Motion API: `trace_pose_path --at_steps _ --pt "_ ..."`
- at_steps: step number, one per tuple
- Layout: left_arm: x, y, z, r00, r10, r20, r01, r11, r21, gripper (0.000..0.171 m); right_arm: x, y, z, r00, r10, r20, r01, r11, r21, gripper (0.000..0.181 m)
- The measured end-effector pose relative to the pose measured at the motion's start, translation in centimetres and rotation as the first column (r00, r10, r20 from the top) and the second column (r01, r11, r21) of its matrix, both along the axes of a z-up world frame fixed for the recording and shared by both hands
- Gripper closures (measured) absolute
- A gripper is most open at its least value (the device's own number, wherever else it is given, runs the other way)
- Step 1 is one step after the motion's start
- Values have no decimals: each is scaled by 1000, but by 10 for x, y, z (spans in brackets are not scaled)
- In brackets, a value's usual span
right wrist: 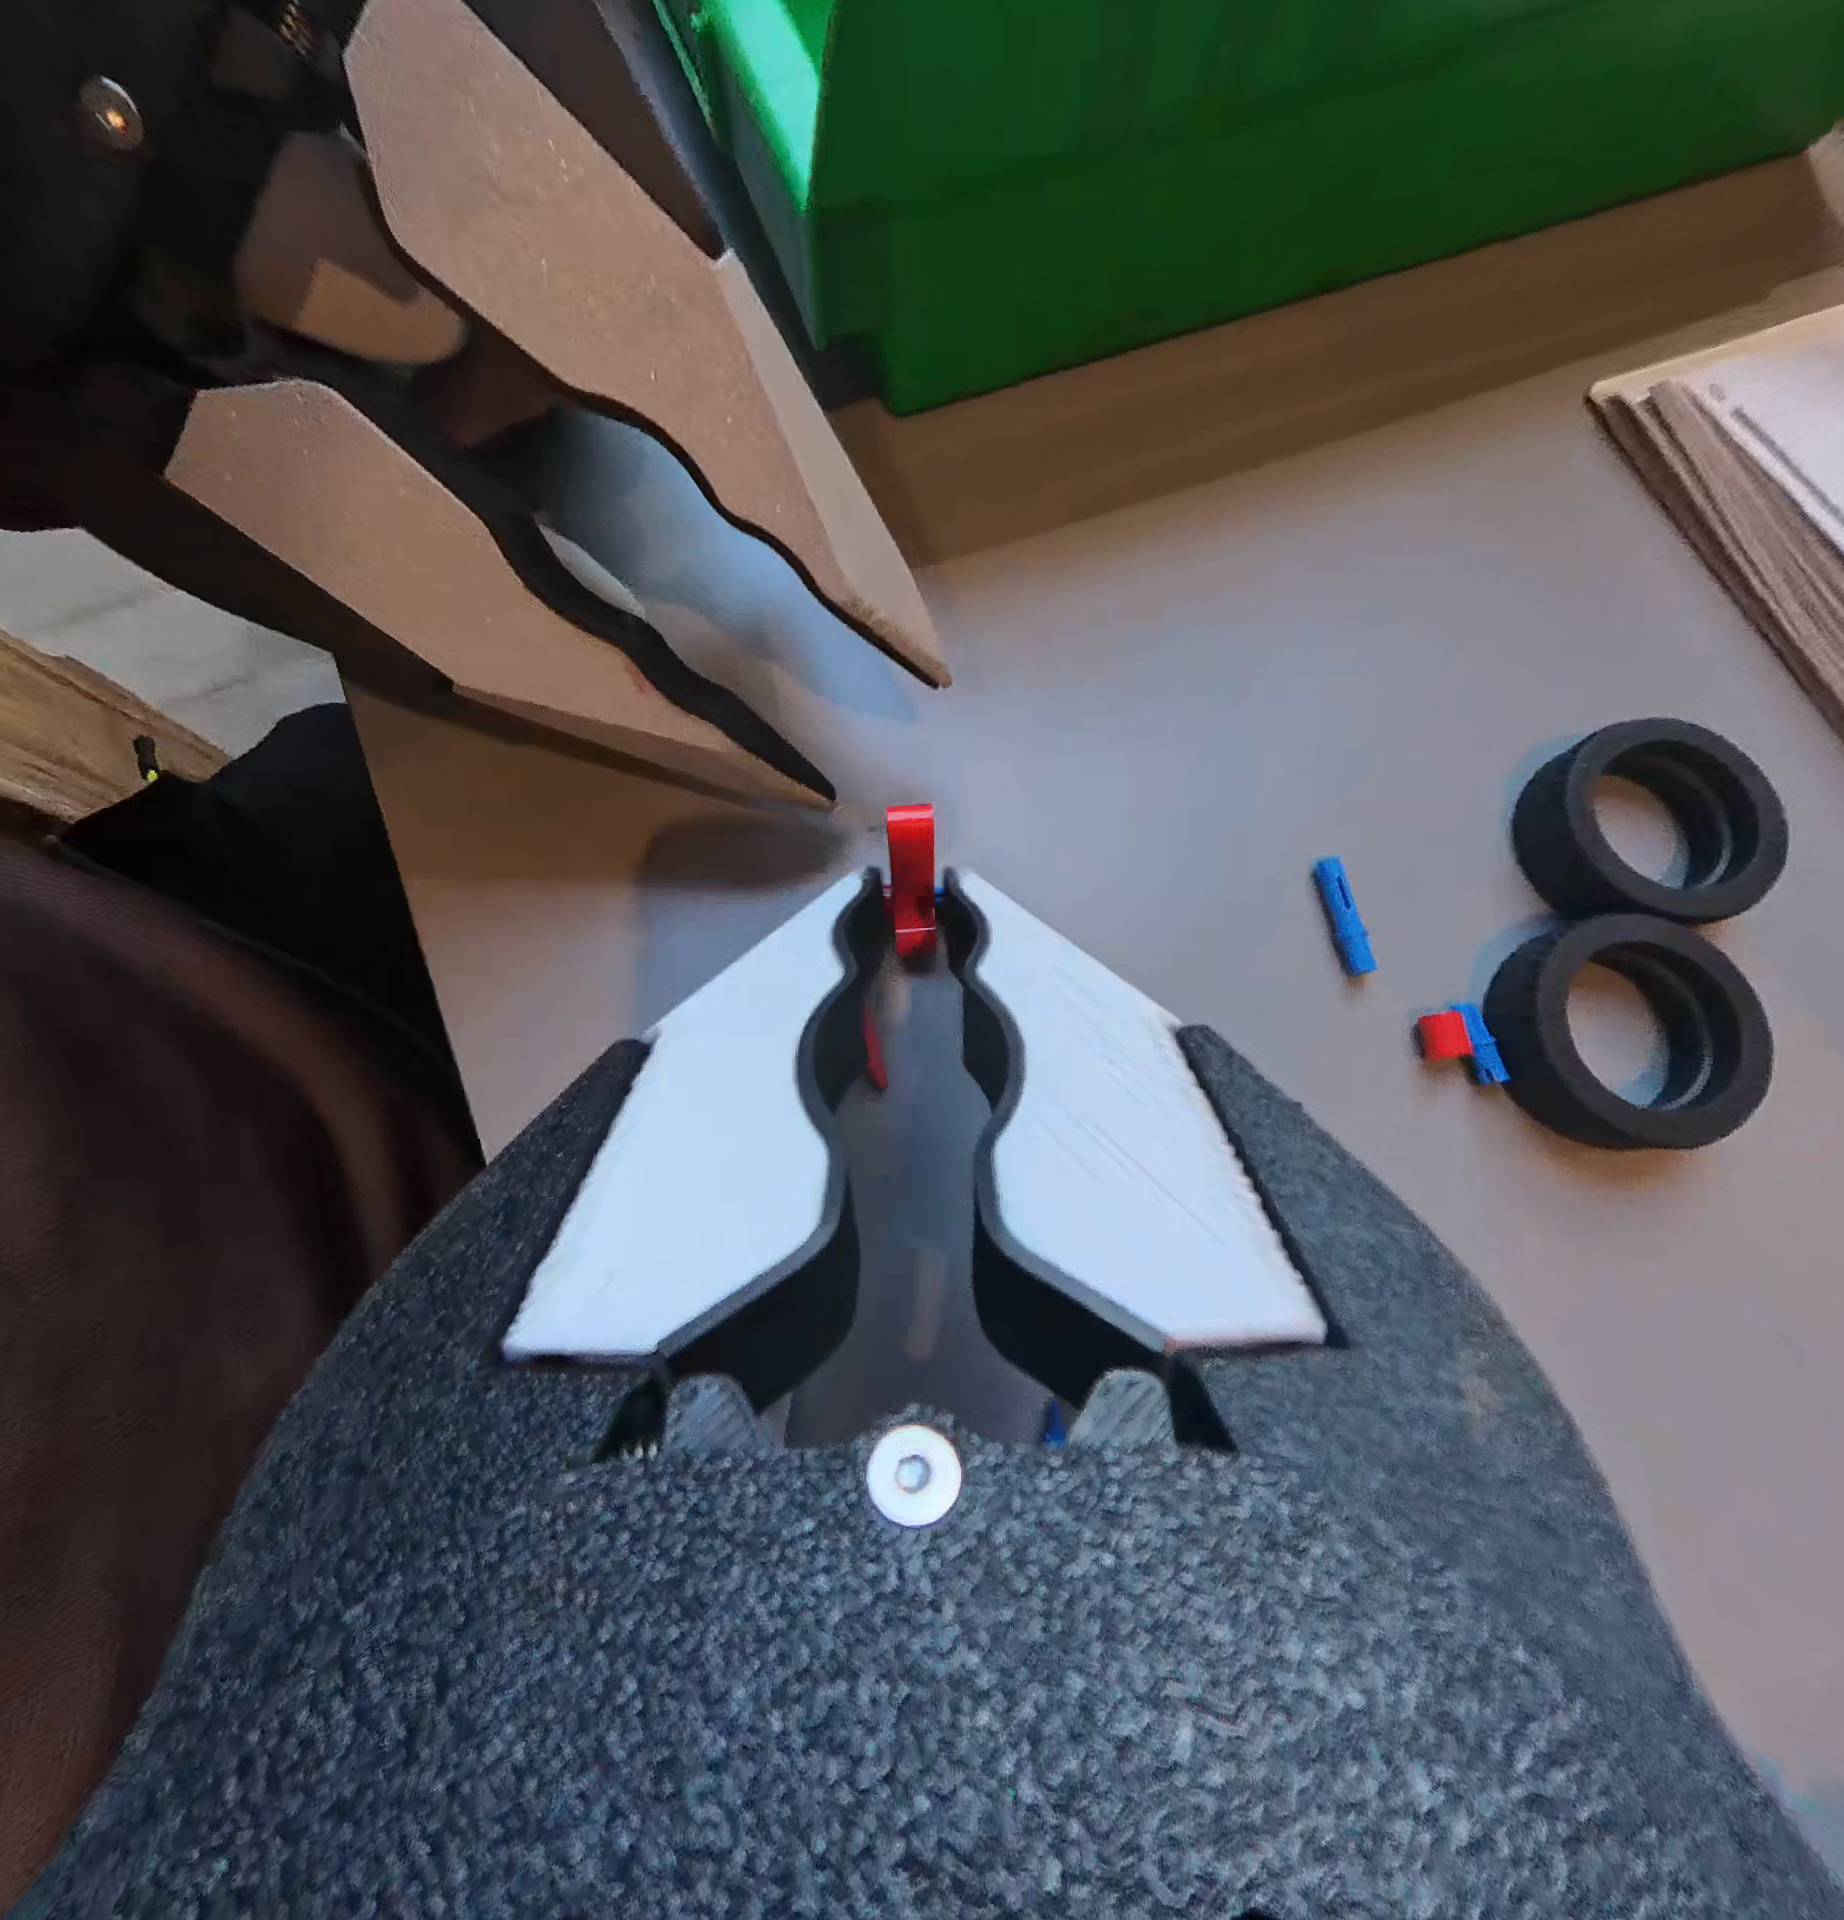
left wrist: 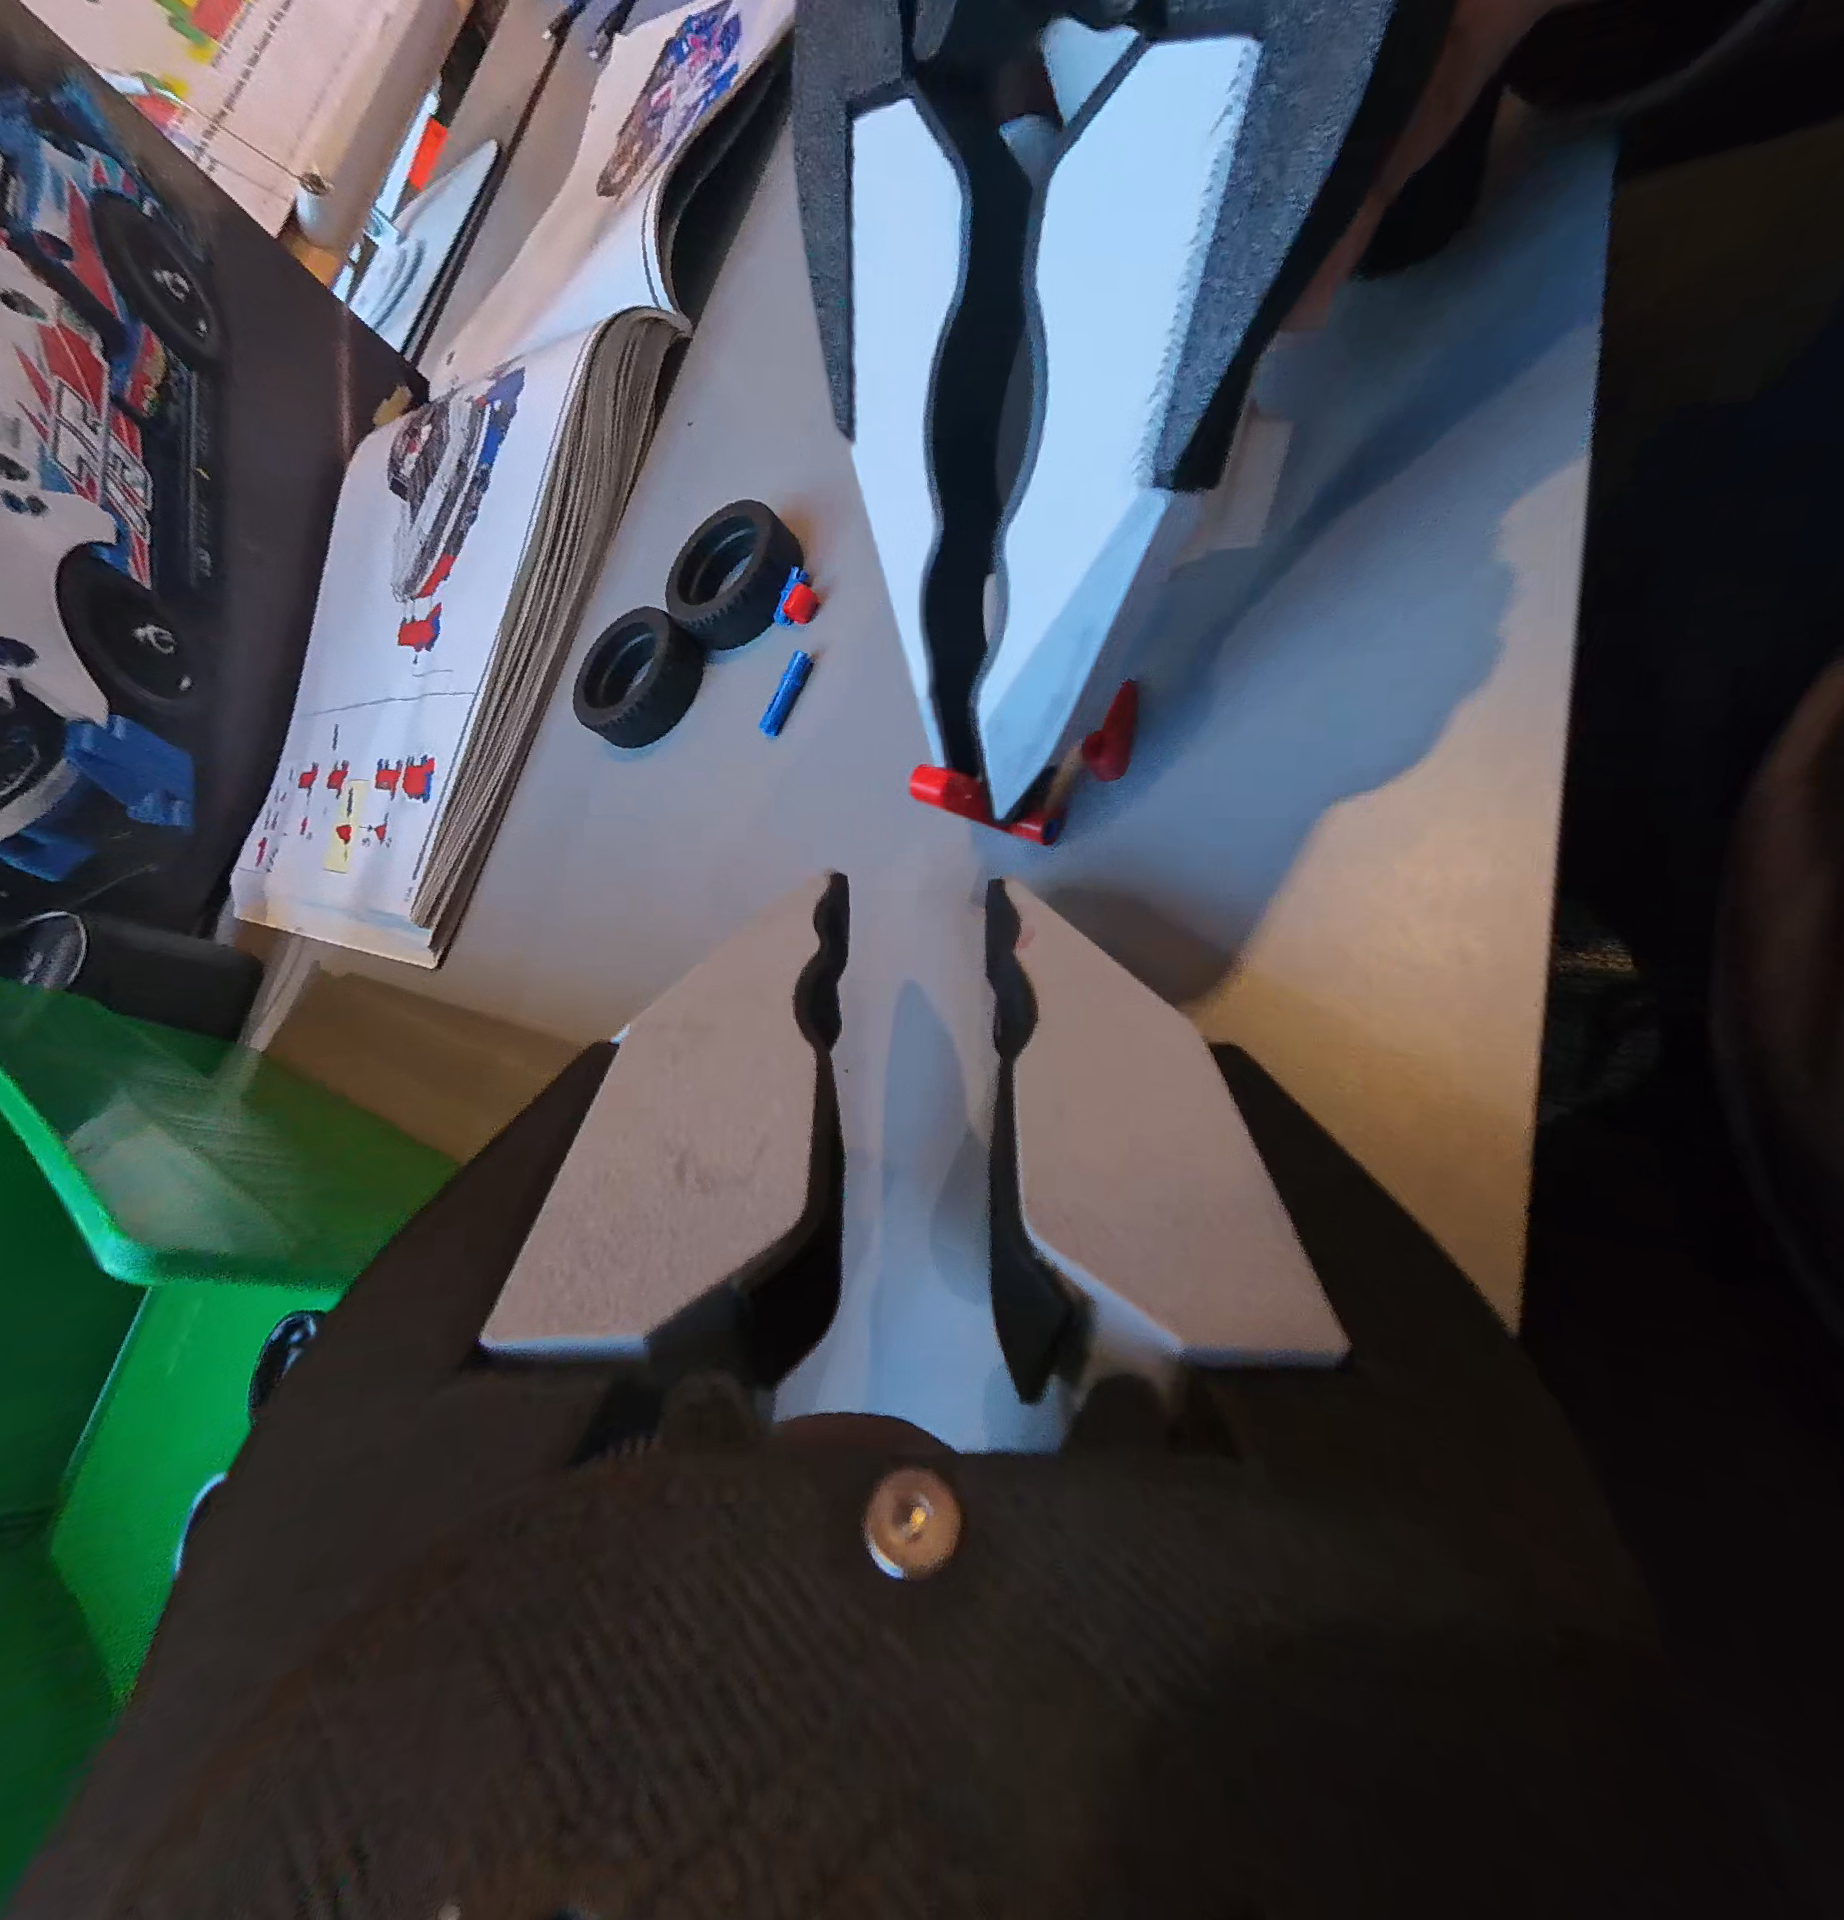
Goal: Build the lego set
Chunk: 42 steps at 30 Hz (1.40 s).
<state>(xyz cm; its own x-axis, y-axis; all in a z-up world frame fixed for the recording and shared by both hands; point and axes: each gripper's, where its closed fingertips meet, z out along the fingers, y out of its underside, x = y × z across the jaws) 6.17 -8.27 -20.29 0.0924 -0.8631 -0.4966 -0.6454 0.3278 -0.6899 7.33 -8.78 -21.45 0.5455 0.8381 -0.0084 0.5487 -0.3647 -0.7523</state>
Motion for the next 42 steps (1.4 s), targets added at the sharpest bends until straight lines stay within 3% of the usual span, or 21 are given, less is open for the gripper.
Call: trace_pose_path --at_steps 1,10,20,27,35,42 --pt "0 1 0 1000 4 -1 -4 1000 -8 148 0 -1 1 1000 2 -8 -2 1000 -3 165" --pt "3 -2 -2 1000 -8 -4 8 999 -42 149 10 -6 7 1000 -7 -5 8 1000 15 165" --pt "2 5 -2 999 40 -13 -40 999 27 150 22 -13 13 997 -51 -64 54 998 41 166" --pt "1 10 0 998 70 -5 -69 992 104 153 23 -12 22 995 -42 -86 55 987 149 171" --pt "1 12 5 996 81 32 -84 990 110 154 26 -8 28 991 -55 -122 79 978 194 171" --pt "-5 31 9 982 181 54 -186 976 111 157 26 -8 32 987 -42 -157 71 980 186 171"
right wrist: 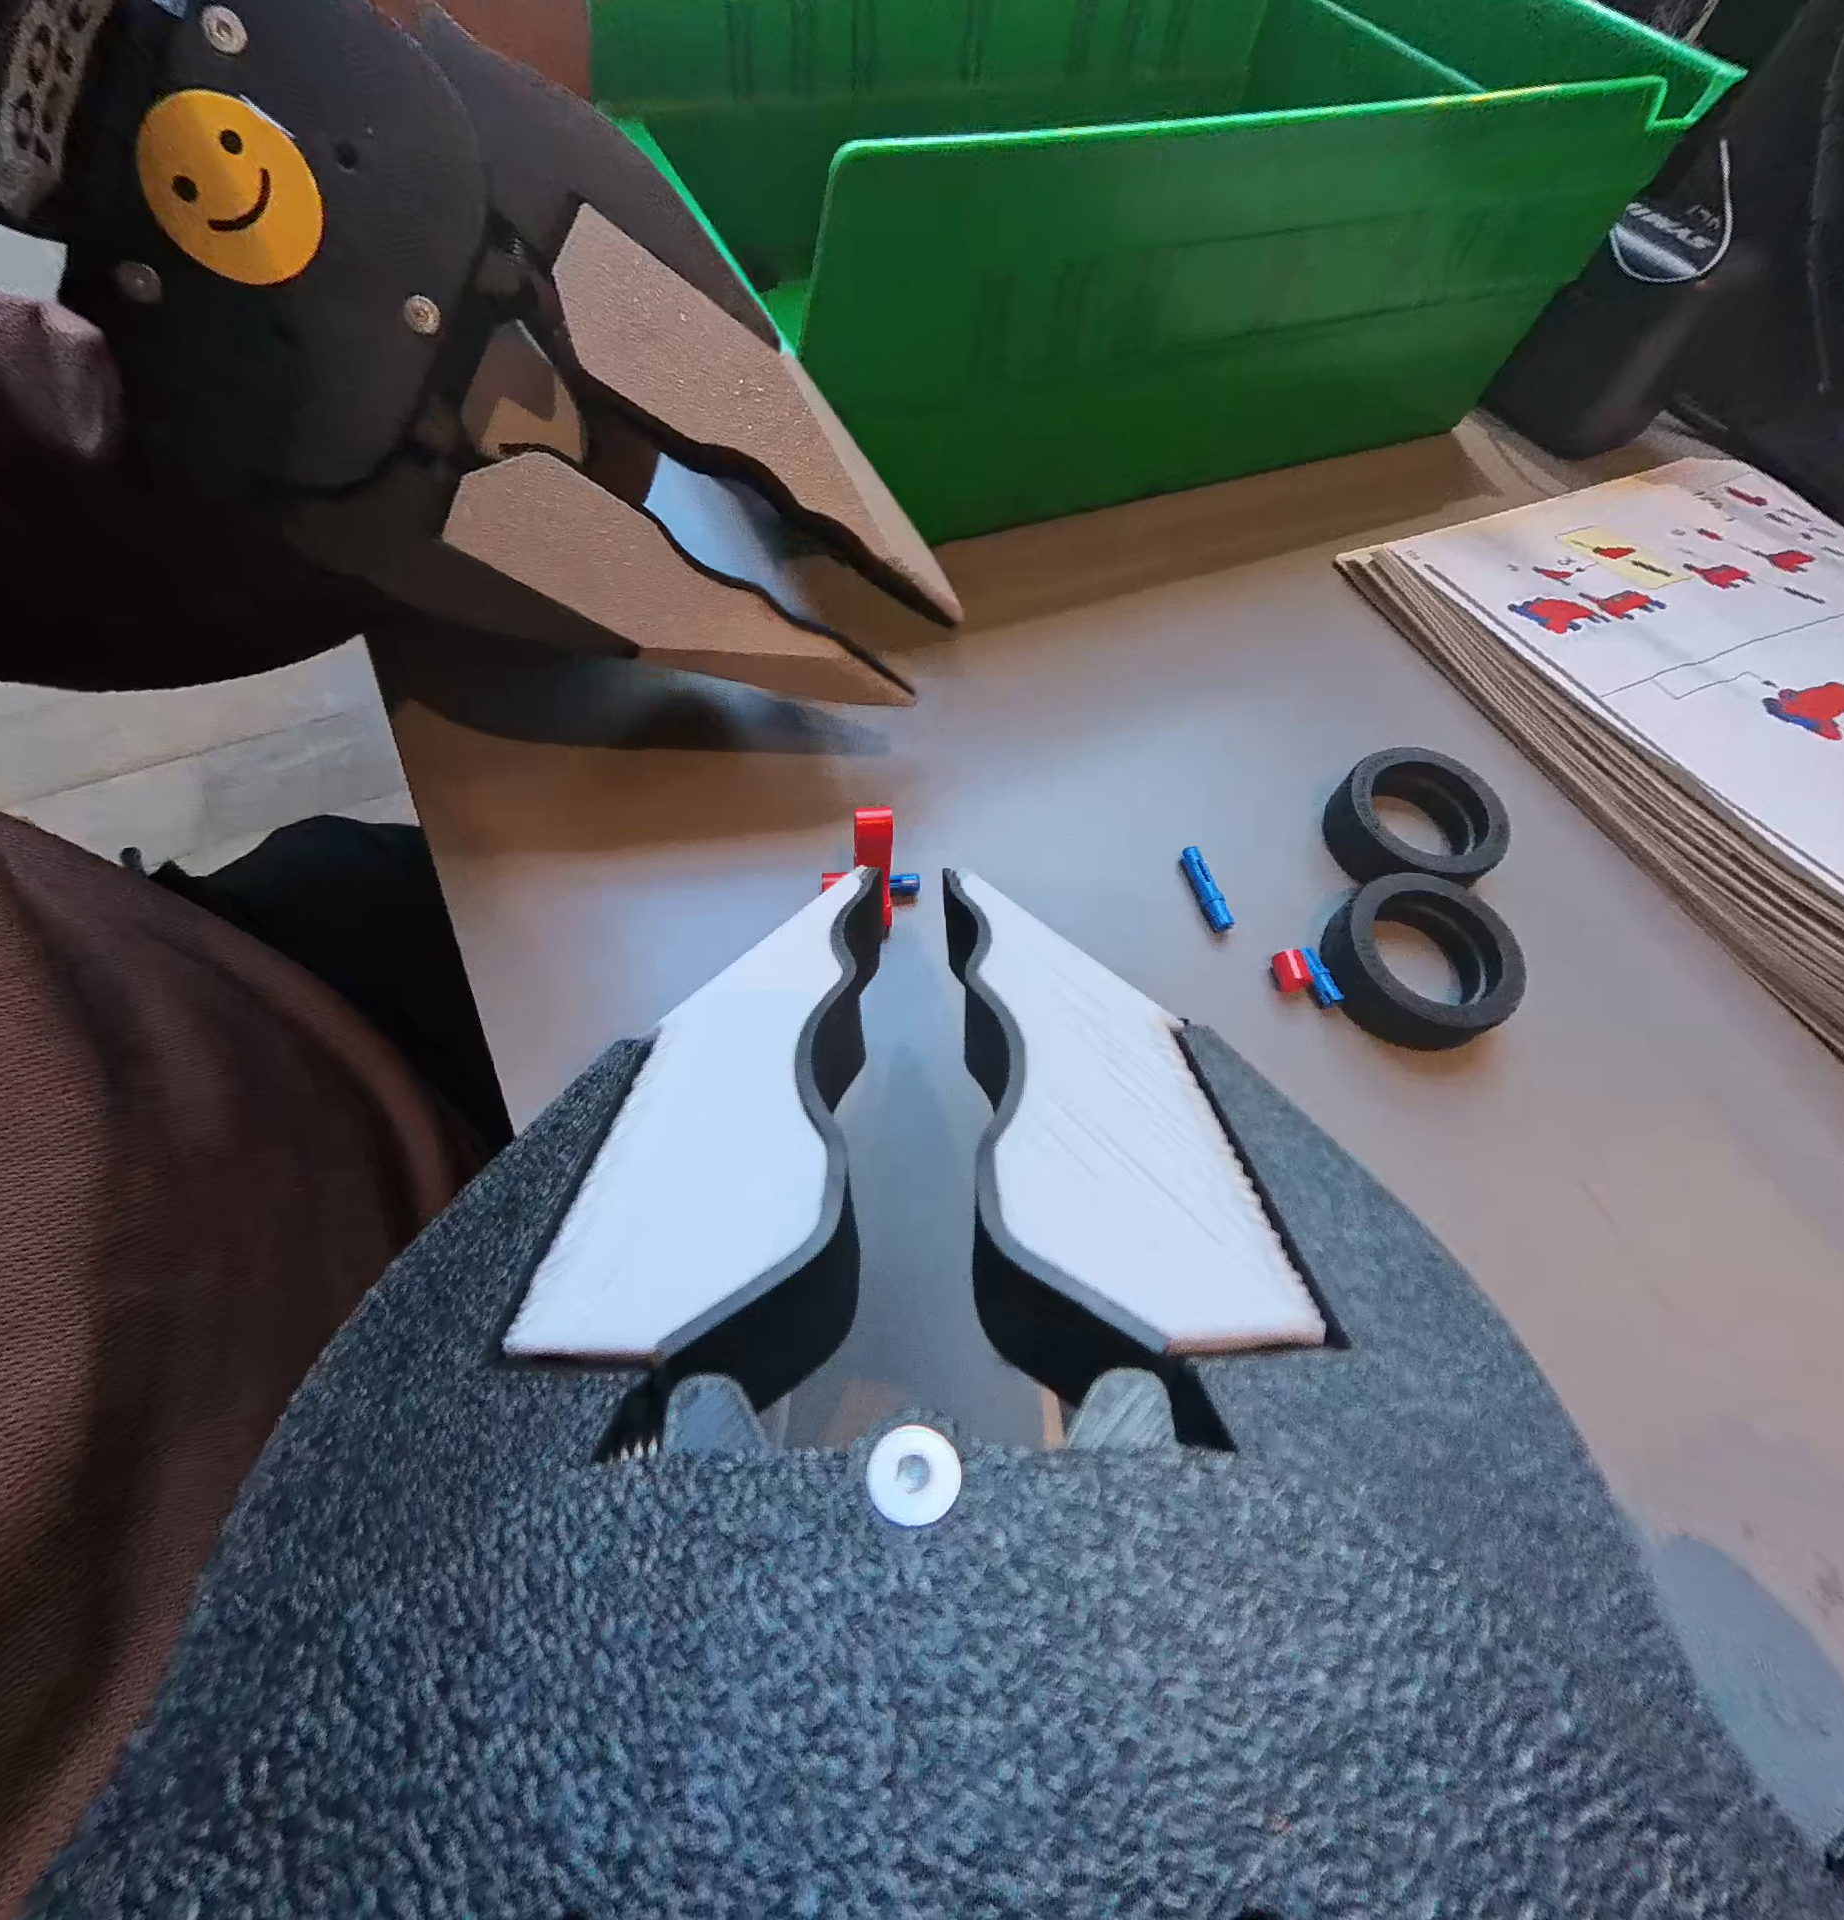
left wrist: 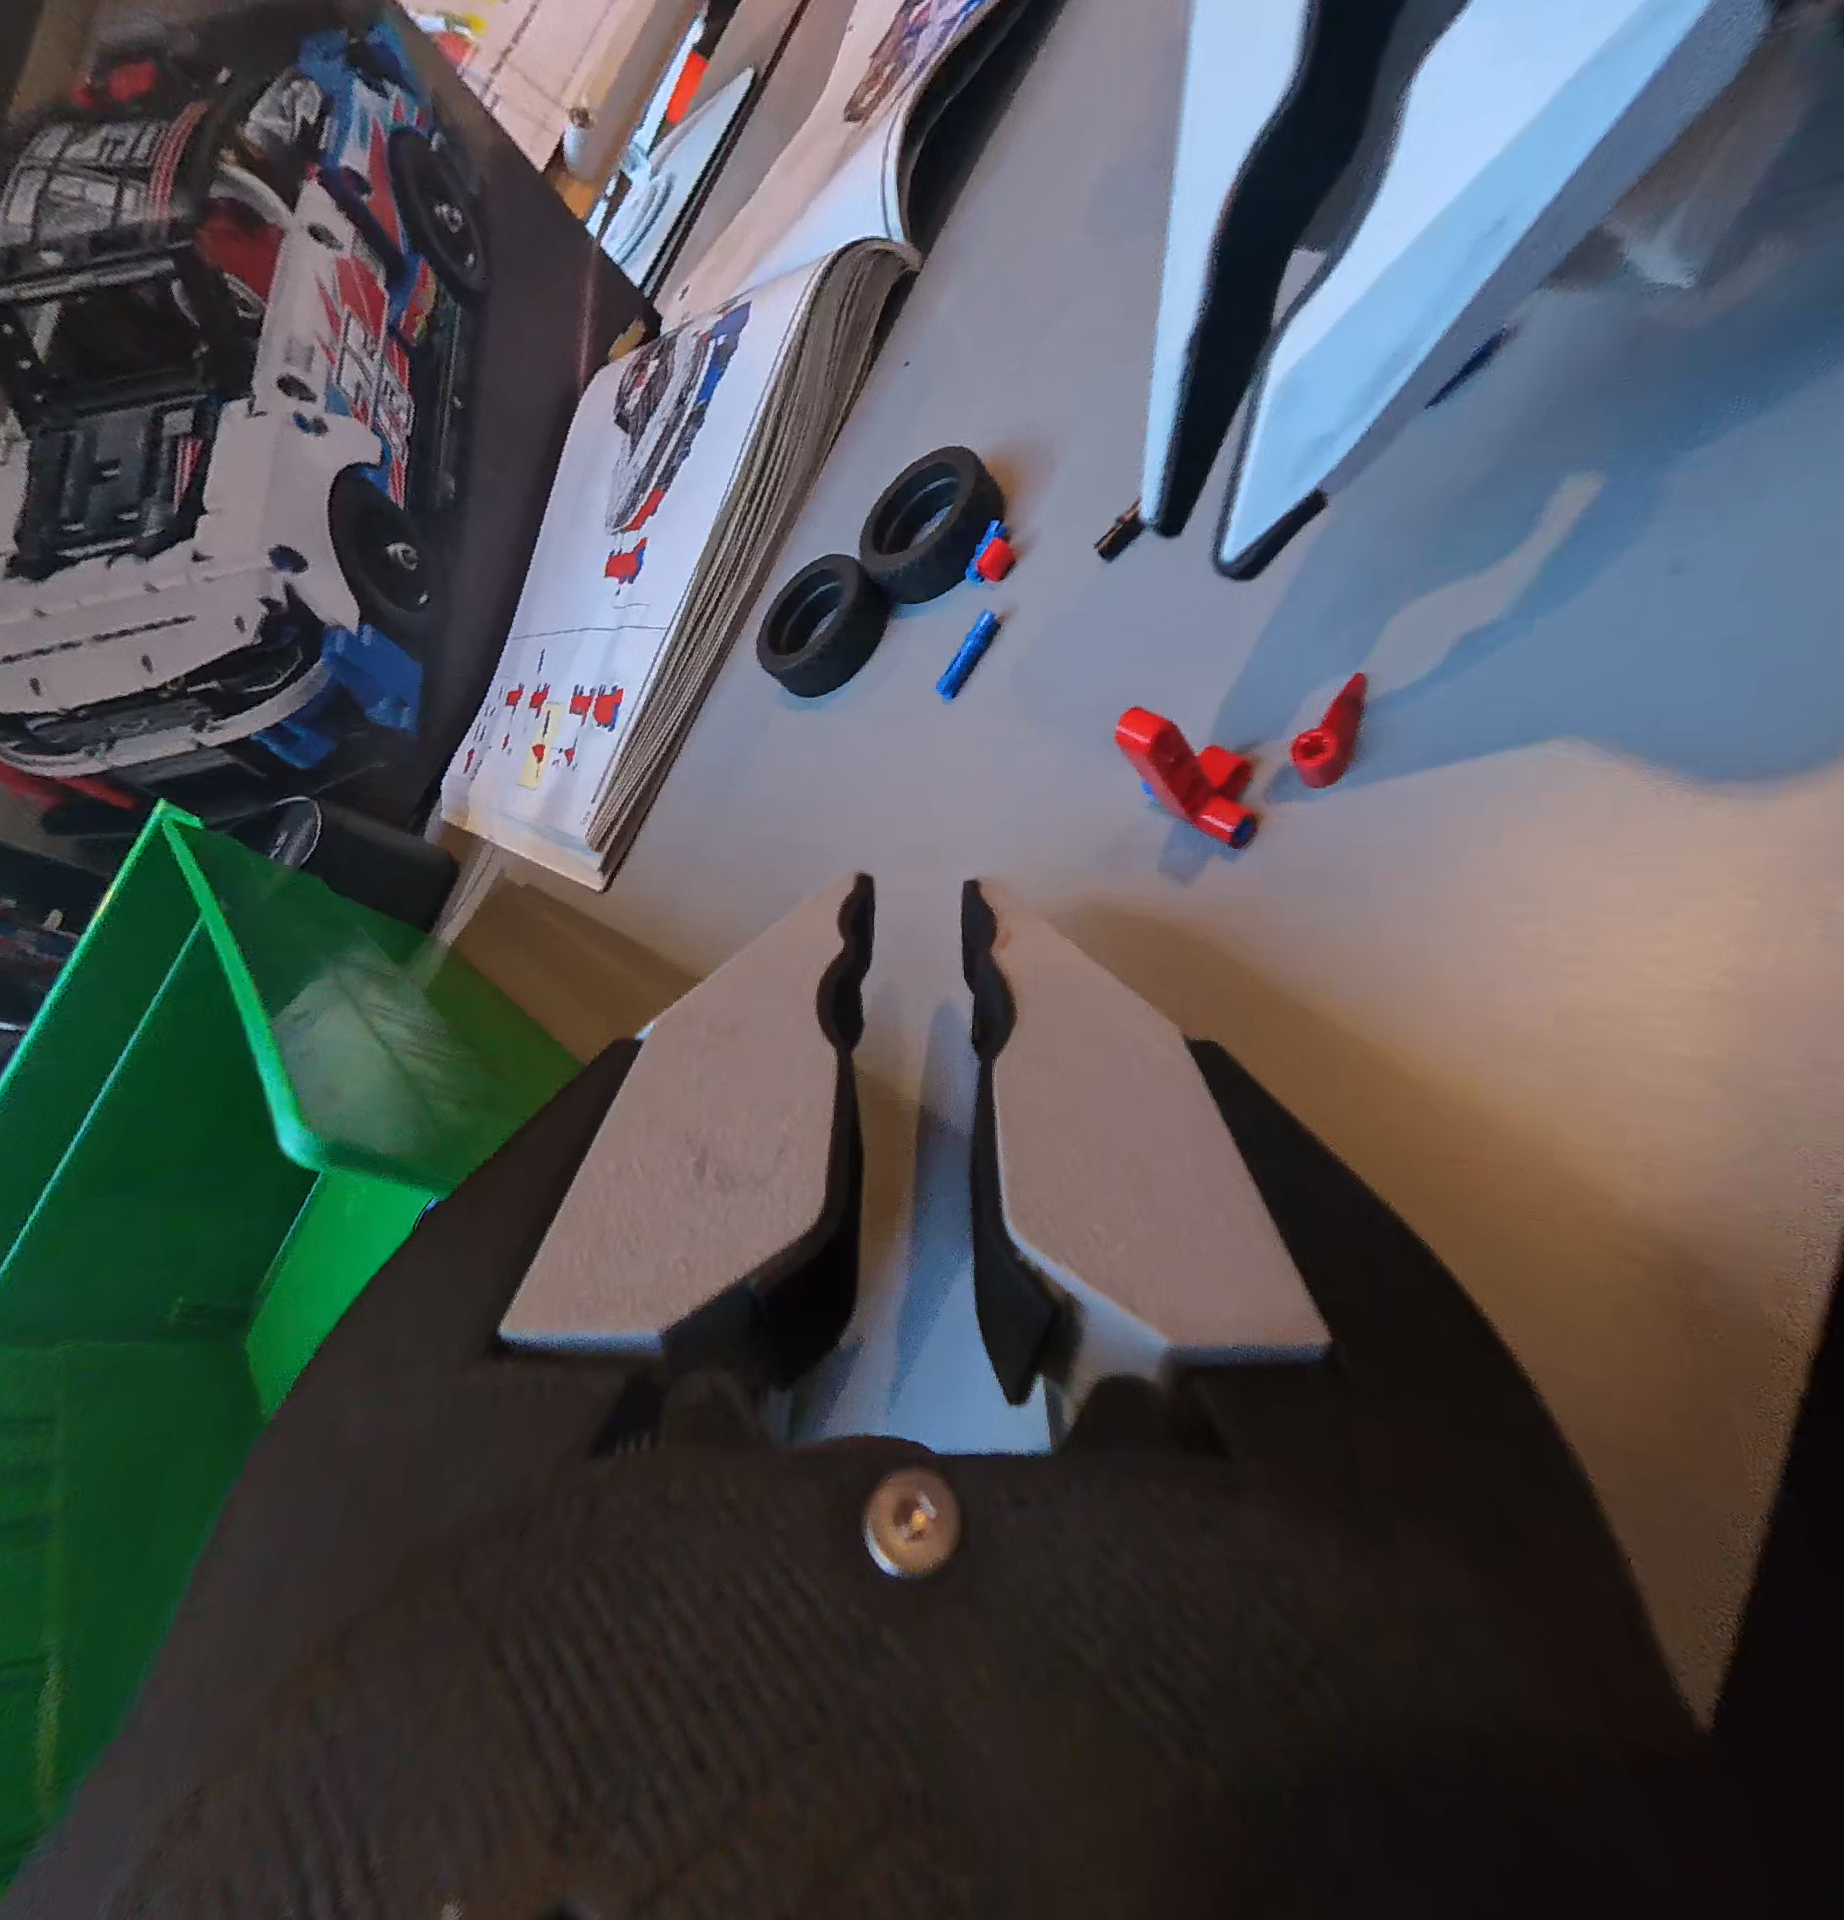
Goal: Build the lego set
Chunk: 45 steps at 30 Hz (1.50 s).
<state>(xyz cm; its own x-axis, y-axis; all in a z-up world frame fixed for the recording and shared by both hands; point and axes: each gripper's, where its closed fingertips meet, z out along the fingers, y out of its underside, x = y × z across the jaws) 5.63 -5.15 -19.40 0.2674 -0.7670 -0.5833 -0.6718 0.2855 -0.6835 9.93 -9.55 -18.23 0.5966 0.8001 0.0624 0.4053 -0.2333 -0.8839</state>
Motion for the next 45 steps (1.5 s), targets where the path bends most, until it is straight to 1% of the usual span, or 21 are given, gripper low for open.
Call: trace_pose_path --at_steps 5,12,15,16,18,20,23,26,29,31,33,36,39,42,45 --pt "-3 6 4 999 41 29 -41 999 -1 157 0 -1 1 1000 10 -10 -10 1000 1 171" --pt "-1 6 -6 998 46 -52 -44 998 44 157 3 -1 9 998 -1 -56 2 1000 21 171" --pt "-1 6 -4 998 47 -42 -45 998 53 157 10 2 16 995 -38 -93 42 998 38 172" --pt "-2 6 -2 998 51 -30 -50 997 54 157 13 3 17 994 -49 -100 54 998 39 175" --pt "-3 7 1 998 57 -9 -57 997 45 157 21 6 17 992 -88 -92 91 995 28 178" --pt "-4 7 1 998 64 -1 -64 998 13 156 32 8 19 989 -132 -72 134 991 25 180" --pt "-7 7 -1 996 87 2 -87 995 -47 149 50 9 33 979 -195 -68 198 979 42 180" --pt "-8 3 2 995 93 46 -87 989 -117 148 72 10 40 957 -285 -54 286 958 16 179" --pt "-4 -4 7 987 102 123 -69 966 -250 144 82 7 35 946 -321 -46 317 946 -75 178" --pt "2 -11 11 980 93 176 -31 946 -323 144 84 5 20 948 -319 9 317 935 -159 177" --pt "10 -18 11 977 81 195 -2 928 -373 144 83 7 7 946 -318 68 325 923 -208 173" --pt "17 -23 8 980 70 184 10 916 -400 144 73 15 -6 945 -301 125 322 918 -231 172" --pt "24 -27 9 978 58 199 30 910 -414 145 70 27 -20 930 -312 196 356 897 -262 171" --pt "29 -30 4 981 64 180 27 885 -464 143 62 33 -30 936 -282 209 336 892 -303 164" --pt "28 -32 0 984 70 163 19 873 -487 142 61 36 -35 934 -267 237 332 894 -301 165"
